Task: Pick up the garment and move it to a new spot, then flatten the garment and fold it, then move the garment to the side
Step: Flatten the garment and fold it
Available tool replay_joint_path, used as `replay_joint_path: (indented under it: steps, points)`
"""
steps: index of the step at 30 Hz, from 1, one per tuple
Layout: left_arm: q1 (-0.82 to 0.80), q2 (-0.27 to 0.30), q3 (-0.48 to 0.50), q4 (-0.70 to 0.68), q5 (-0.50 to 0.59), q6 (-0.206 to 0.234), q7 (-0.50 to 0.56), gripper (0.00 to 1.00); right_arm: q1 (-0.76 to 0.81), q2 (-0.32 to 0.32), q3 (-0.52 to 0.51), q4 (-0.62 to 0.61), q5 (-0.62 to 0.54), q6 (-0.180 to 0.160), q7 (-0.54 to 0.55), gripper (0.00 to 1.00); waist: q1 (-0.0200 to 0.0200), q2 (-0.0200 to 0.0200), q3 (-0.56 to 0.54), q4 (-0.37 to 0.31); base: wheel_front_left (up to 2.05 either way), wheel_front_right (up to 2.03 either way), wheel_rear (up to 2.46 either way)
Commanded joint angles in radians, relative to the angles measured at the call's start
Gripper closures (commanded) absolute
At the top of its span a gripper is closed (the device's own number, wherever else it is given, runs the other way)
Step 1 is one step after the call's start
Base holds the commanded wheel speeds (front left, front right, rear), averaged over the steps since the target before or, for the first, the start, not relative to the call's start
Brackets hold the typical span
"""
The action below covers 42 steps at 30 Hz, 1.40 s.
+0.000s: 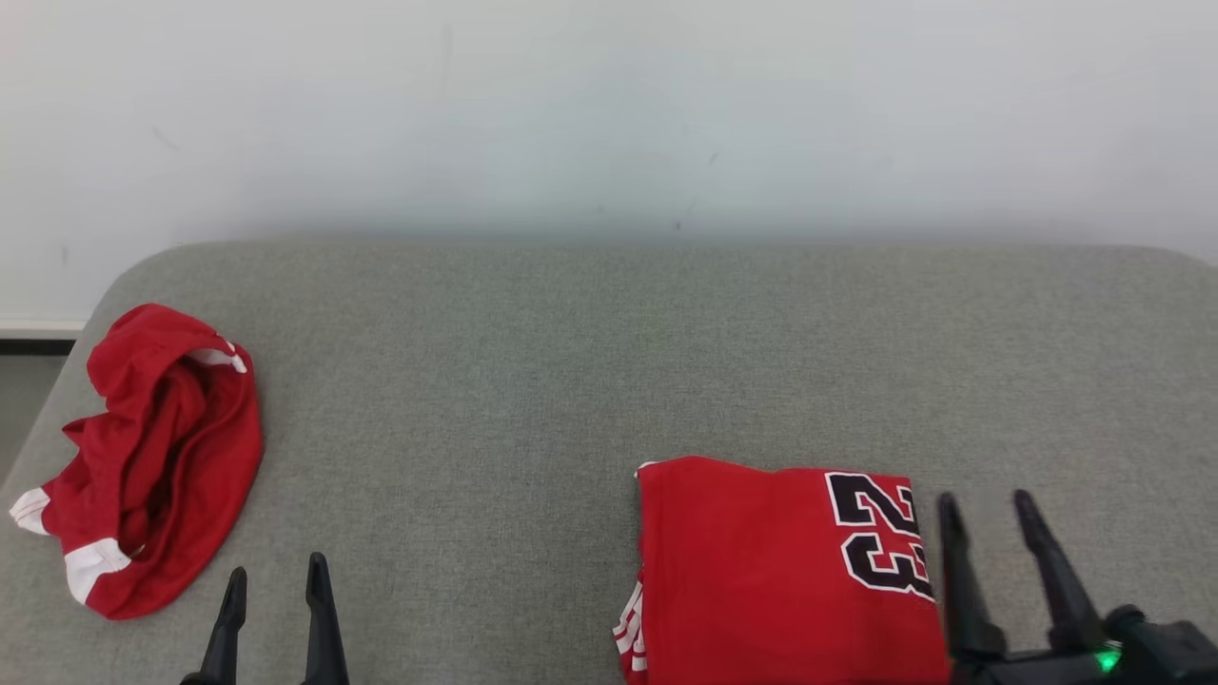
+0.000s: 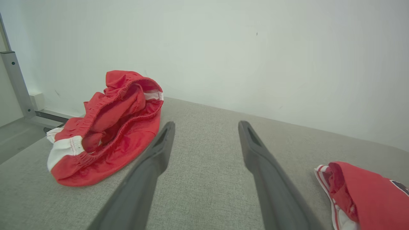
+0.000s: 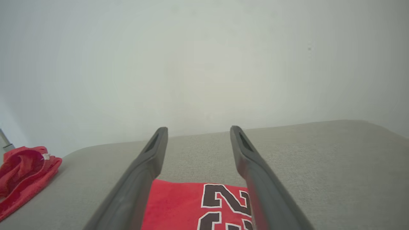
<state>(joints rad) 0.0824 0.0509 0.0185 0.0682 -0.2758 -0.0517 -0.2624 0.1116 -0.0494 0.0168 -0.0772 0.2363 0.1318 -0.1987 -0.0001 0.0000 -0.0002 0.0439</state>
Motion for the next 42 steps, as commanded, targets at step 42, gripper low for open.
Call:
replay_joint_path:
  steps: [42]
  points:
    - [0.038,-0.001,0.023,0.129,0.04,-0.035,-0.003,0.0,0.021,-0.001,-0.177,0.253,-0.096,-0.002,-0.046,0.0,0.0001,0.0,-0.054,-0.032,0.0,0.0,0.0]
